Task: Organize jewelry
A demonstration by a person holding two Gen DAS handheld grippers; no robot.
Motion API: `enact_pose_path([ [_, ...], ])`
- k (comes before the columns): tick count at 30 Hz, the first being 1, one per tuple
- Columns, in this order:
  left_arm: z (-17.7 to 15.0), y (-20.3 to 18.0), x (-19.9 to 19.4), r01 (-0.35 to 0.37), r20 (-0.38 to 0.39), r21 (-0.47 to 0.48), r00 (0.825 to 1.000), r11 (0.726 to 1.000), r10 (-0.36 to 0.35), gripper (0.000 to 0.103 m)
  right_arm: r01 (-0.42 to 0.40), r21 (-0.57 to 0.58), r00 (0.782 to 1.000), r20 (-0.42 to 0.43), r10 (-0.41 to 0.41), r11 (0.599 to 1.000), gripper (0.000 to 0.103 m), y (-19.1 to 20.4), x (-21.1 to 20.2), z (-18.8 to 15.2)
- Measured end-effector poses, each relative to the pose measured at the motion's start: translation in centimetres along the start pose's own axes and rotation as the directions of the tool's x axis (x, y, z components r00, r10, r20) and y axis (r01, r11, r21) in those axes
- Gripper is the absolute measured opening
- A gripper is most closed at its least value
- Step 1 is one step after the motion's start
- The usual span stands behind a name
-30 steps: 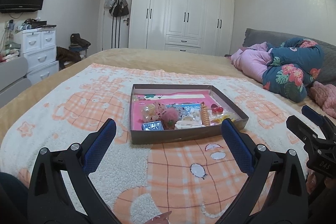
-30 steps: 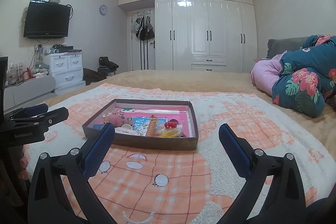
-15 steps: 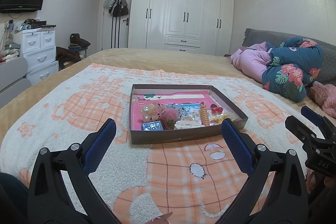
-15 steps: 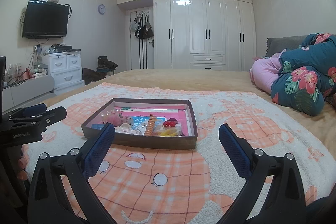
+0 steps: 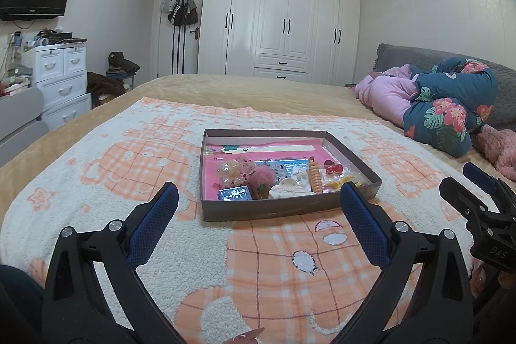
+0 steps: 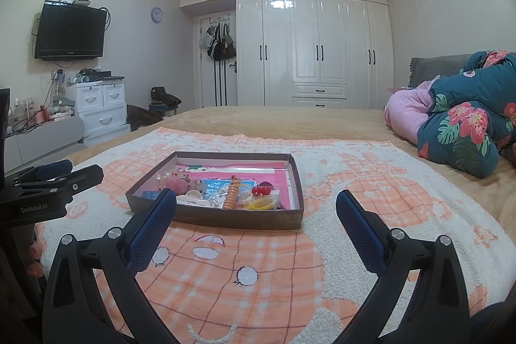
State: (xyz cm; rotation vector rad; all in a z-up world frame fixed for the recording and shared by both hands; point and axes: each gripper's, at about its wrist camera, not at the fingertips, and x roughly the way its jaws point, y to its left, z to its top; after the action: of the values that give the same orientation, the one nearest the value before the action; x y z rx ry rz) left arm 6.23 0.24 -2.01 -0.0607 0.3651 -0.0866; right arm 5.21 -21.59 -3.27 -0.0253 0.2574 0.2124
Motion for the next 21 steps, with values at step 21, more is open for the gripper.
enact_pose_path([
  [21, 0.03, 0.03, -0.03, -0.001, 0.003, 0.0, 1.0, 1.0, 0.001, 0.092, -0.003, 0.001, 1.0, -0.002, 0.003, 1.0, 0.097, -0.04, 0.0, 0.04],
])
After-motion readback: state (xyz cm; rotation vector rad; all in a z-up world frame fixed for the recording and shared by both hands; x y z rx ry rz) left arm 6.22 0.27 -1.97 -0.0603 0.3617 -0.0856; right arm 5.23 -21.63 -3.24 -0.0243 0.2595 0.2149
